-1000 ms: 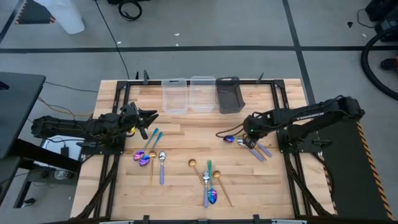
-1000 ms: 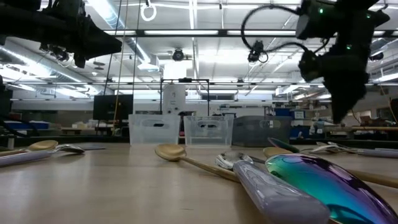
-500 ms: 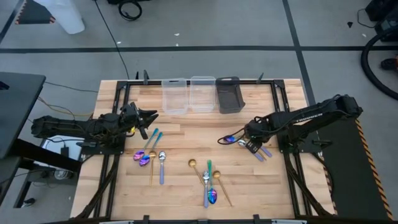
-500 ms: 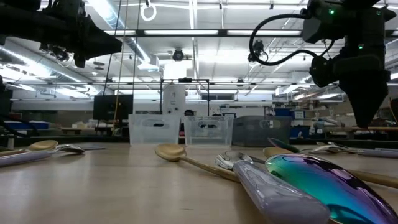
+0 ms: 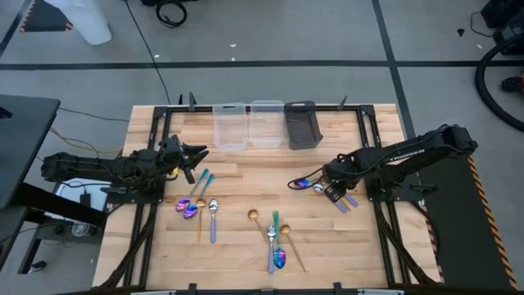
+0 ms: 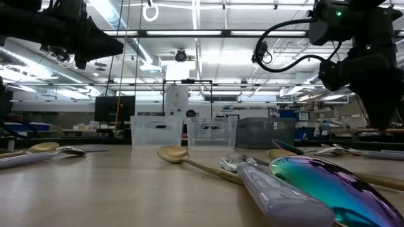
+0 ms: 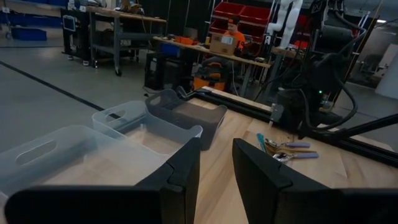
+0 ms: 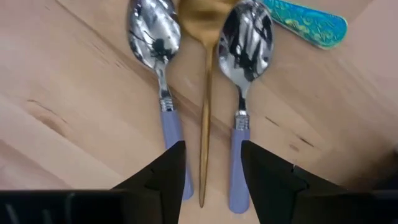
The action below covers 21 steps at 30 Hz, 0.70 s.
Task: Sort silverware by color (type)
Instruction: Put the violet spoon into the black bin
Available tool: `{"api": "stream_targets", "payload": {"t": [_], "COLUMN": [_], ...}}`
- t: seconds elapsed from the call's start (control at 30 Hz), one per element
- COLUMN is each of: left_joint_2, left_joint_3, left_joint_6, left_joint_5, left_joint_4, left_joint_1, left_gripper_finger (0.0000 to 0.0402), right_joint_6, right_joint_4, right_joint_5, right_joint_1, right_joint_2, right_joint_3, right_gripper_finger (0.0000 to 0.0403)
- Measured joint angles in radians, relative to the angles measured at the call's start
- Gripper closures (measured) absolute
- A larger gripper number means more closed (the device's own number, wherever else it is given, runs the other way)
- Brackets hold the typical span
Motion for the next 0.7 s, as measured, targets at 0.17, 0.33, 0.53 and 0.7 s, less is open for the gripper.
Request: {"api": "stream_targets", "payload": {"t": [0.17, 0.33, 0.53, 0.7], "left_joint_2": [0.000, 0.000, 0.000, 0.000], "left_joint_3": [0.000, 0.000, 0.000, 0.000], "left_joint_6": [0.000, 0.000, 0.001, 0.001], "left_joint_5": [0.000, 0.000, 0.000, 0.000], "left_joint_4": [-0.002, -0.015, -0.021, -0.021], "left_joint_1": [0.000, 0.000, 0.001, 0.000], "left_gripper_finger": [0.0299, 0.0299, 0.0299, 0.0299], "right_joint_6": [0.032, 0.031, 0.039, 0.051], "right_joint_4": [-0.024, -0.041, -0.076, -0.071], "right_joint_5": [-0.005, 0.018, 0.018, 0.042], "right_joint_1": [0.001, 0.002, 0.007, 0.035], "right_joint_2": [0.000, 0.000, 0.000, 0.000], "right_joint_3": [0.000, 0.000, -0.001, -0.002], "right_gripper_finger": [0.0238, 0.0239, 0.0239, 0.0239]}}
